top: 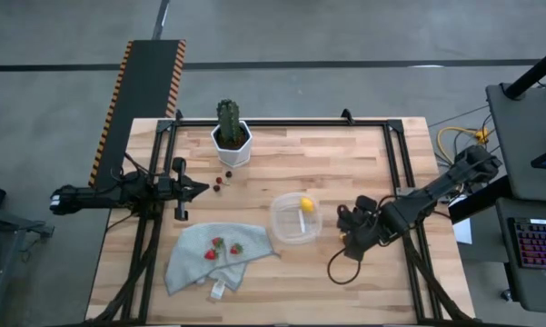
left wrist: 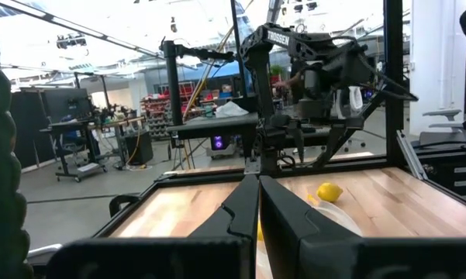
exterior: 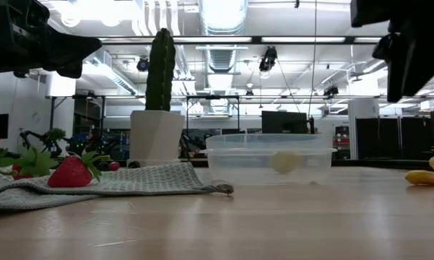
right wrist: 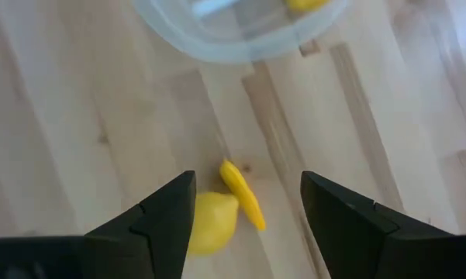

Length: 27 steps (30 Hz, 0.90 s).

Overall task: Pick and placing Produce into tupperware
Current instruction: Put the yellow lemon into the transparent container

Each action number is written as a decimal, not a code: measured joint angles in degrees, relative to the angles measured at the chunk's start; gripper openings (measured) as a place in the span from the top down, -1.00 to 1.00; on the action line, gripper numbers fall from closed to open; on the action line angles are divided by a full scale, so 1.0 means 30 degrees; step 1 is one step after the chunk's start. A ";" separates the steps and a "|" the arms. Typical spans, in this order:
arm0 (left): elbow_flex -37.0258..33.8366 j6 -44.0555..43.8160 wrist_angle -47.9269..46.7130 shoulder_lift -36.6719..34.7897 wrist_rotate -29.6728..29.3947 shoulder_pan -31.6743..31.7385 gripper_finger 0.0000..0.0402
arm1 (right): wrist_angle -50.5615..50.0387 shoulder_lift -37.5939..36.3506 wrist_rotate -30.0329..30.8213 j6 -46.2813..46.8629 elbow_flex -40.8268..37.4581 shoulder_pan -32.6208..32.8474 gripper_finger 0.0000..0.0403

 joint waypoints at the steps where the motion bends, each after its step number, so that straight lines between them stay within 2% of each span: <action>1: 0.0000 0.0000 -0.0006 -0.0007 0.0000 0.0007 1.00 | -0.0011 0.0034 -0.0002 0.0004 -0.0121 0.0008 -0.12; 6: 0.0000 0.0000 0.0001 -0.0007 0.0000 0.0007 1.00 | -0.0038 0.0034 -0.0369 0.1481 -0.0735 0.0029 -0.12; 15: -0.0007 0.0000 0.0001 -0.0007 0.0004 0.0005 1.00 | -0.0020 0.0316 -0.3514 0.7955 -0.1014 0.0029 -0.12; 21: -0.0007 0.0000 0.0001 -0.0007 0.0000 0.0001 1.00 | 0.0252 0.1165 -0.4364 1.0143 -0.0985 0.0029 -0.12; 27: -0.0007 0.0094 0.0046 -0.0029 0.0000 0.0005 1.00 | 0.1281 0.2578 -0.5564 1.0849 -0.0985 0.0029 -0.16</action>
